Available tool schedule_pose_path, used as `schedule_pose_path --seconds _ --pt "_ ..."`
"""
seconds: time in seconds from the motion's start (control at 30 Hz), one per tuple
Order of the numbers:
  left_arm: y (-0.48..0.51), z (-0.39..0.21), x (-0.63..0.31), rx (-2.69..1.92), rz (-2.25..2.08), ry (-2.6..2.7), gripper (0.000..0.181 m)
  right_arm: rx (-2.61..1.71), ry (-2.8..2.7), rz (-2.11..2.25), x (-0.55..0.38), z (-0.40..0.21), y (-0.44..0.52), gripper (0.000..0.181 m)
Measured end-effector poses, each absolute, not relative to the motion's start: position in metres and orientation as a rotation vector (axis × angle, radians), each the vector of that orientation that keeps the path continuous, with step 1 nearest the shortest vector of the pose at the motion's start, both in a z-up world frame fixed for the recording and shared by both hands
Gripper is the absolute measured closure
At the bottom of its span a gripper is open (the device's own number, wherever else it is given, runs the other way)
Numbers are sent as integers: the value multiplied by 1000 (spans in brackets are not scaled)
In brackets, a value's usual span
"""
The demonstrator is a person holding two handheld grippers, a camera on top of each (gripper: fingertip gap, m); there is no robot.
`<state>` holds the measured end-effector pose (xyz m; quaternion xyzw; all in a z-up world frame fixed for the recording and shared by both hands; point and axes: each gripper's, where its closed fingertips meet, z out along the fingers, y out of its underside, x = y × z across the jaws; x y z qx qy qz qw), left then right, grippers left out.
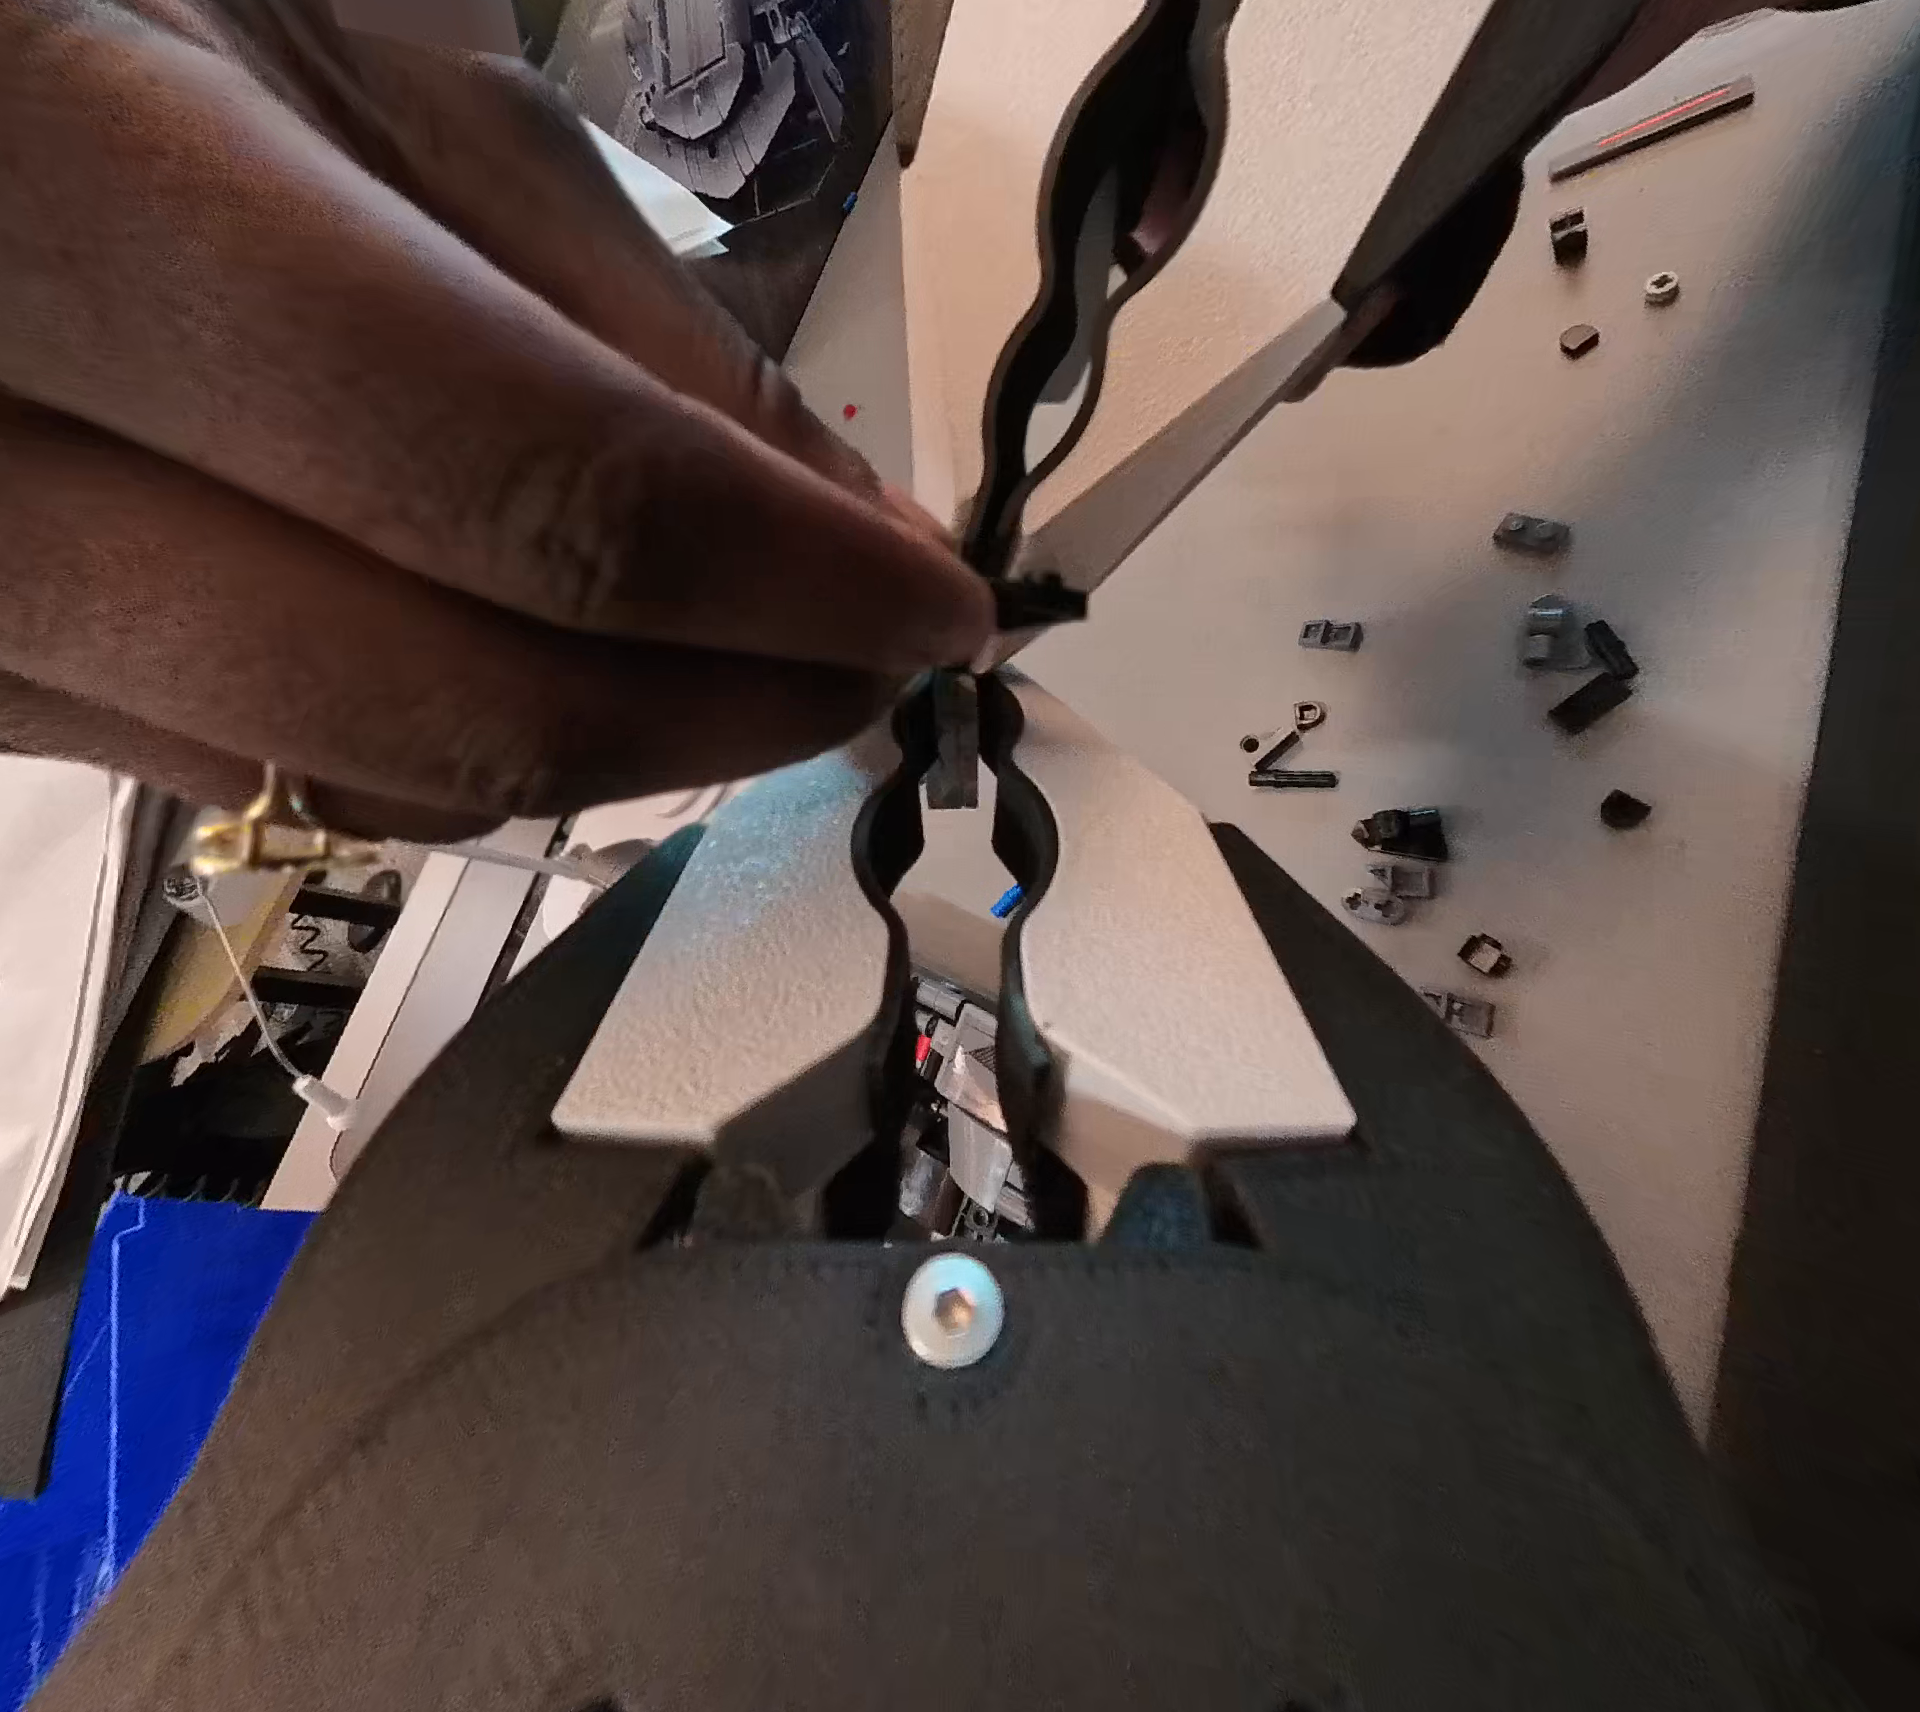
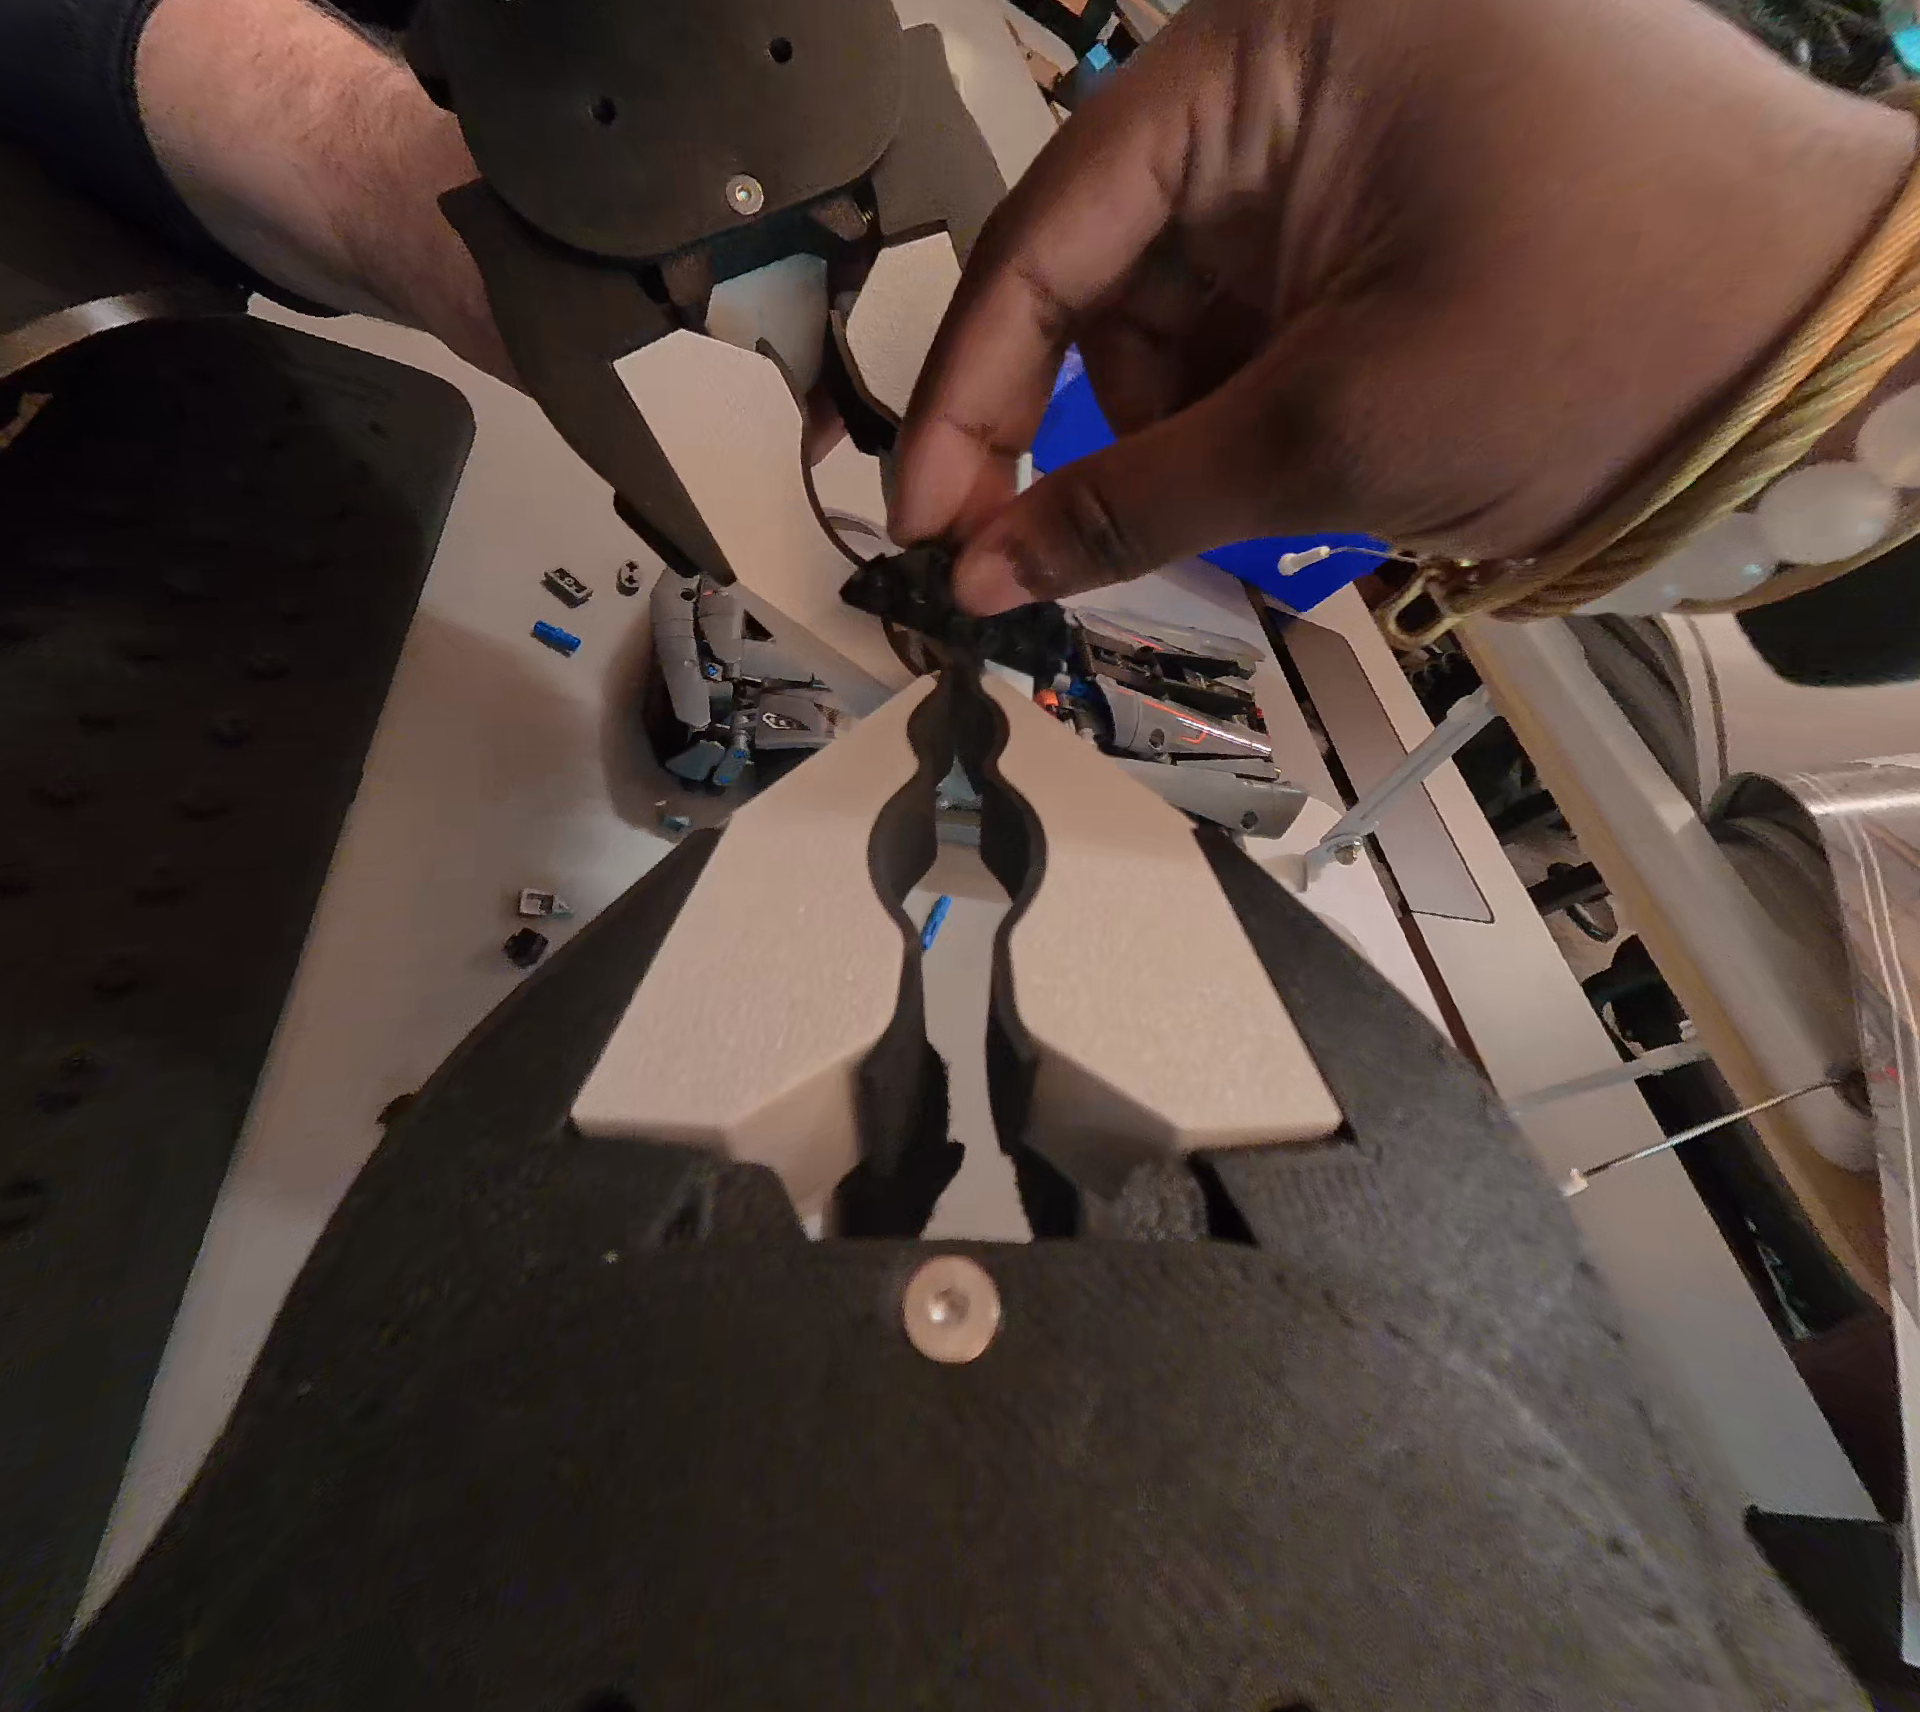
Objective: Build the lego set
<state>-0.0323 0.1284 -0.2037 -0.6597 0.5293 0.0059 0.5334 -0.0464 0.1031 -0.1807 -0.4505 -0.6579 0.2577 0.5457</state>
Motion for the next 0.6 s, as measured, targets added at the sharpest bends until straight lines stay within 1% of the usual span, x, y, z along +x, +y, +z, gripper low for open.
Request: schedule_pose_path --seconds 0.33,0.6 --pt "130 -206 -33 -1594 -4 1253 178 -1048 -1552 564 -48 -182 106 181" --pt "131 -210 -33 -1607 -7 1259 178 -1102 -1568 631 -47 -186 106 181"
